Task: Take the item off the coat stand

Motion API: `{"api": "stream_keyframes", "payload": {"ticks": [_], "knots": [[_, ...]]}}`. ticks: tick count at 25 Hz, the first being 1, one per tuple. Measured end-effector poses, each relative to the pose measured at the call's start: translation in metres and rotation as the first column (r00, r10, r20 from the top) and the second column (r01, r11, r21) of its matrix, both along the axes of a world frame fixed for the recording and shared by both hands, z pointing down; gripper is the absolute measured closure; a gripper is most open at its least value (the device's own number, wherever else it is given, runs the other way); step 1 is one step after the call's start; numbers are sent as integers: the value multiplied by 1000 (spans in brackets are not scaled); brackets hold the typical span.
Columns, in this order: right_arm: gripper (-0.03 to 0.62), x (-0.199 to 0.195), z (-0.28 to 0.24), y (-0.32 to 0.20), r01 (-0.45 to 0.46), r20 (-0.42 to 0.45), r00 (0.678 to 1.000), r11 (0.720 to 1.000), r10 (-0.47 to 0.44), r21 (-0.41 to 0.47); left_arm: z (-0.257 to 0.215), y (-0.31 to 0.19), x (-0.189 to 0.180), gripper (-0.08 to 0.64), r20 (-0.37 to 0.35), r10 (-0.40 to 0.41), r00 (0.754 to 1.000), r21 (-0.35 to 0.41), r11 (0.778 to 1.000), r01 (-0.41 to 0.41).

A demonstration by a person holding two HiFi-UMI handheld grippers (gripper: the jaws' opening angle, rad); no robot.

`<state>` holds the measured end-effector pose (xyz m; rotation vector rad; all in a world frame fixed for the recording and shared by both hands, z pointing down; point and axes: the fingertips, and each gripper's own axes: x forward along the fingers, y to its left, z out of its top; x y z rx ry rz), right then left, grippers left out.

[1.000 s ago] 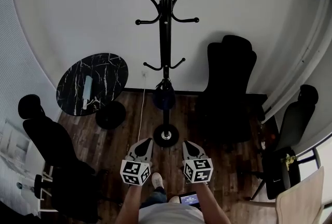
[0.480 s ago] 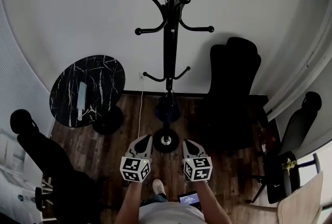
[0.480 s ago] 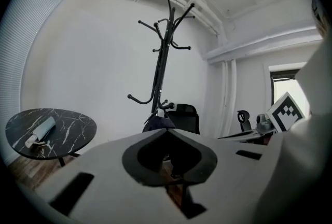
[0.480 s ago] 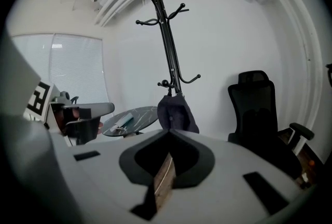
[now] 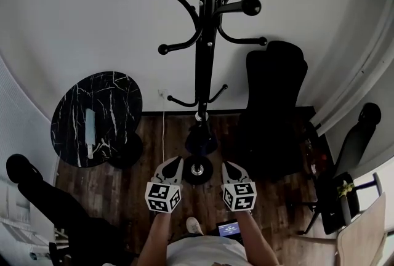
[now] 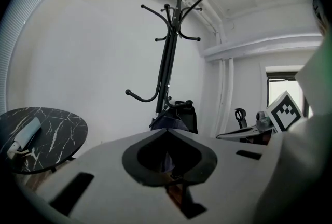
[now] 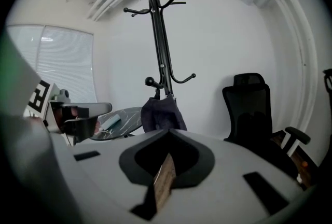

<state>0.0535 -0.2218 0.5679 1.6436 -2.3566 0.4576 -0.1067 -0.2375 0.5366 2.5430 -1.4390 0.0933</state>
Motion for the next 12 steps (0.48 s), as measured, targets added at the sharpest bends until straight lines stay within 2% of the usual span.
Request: {"api": "stream_keyframes", "payload": {"ticks": [5, 12], "knots": [[580, 2, 5, -2, -29, -14, 999, 1000, 29, -3, 12, -9, -1, 540, -7, 17, 1000, -19, 1000, -17], [580, 5, 9, -5, -19, -32, 999, 1000, 19, 5, 13, -22, 5, 540, -11, 25, 1000, -14, 1000, -26]]}}
